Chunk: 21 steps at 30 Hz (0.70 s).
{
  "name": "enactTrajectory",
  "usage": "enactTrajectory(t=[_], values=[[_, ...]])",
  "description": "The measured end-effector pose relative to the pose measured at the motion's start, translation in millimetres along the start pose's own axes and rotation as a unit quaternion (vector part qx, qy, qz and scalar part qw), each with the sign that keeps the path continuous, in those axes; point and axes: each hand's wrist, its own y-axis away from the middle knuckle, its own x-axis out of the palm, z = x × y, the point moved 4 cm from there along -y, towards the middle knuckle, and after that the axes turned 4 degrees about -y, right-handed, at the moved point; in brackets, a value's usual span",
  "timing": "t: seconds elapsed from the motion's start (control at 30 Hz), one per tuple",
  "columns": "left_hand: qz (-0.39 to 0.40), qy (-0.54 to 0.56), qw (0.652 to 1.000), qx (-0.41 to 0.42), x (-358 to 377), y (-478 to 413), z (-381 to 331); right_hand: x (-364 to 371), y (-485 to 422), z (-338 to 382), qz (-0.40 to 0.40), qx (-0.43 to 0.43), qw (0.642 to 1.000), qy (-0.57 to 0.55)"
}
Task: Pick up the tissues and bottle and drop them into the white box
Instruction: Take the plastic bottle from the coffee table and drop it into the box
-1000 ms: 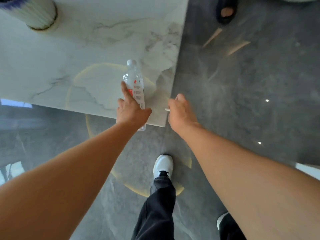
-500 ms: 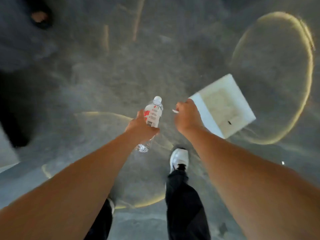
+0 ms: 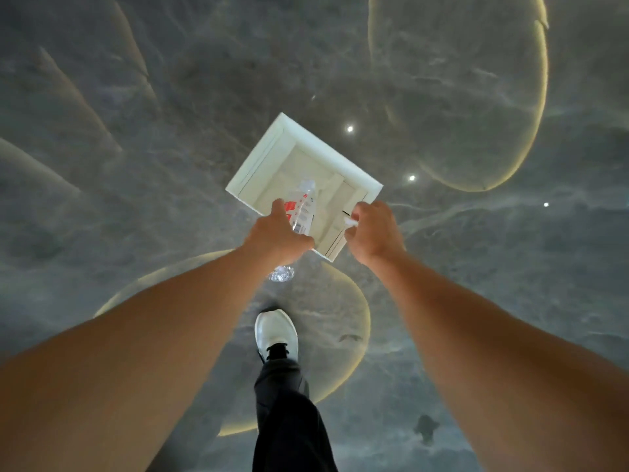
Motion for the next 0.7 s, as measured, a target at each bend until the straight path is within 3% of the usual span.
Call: enactTrajectory(t=[0.17, 0.27, 0.5, 0.7], values=[[-0.037, -0.016, 0.999, 0.01, -6, -44, -10, 20, -41, -3, -0.028, 0.031, 0.997, -0.067], [-0.087, 0.002, 0.996, 0.028, -17, -51, -3, 31, -49, 14, 0.009, 0.018, 0.996, -0.082], [-0.071, -0.021, 0.997, -0.015, -41, -29, 57, 33, -40, 47, 0.127, 0.025, 0.991, 0.041], [-0.11, -0.026, 0.993, -0.035, -83, 21, 141, 66, 8, 134, 0.186, -0.043, 0.972, 0.134]])
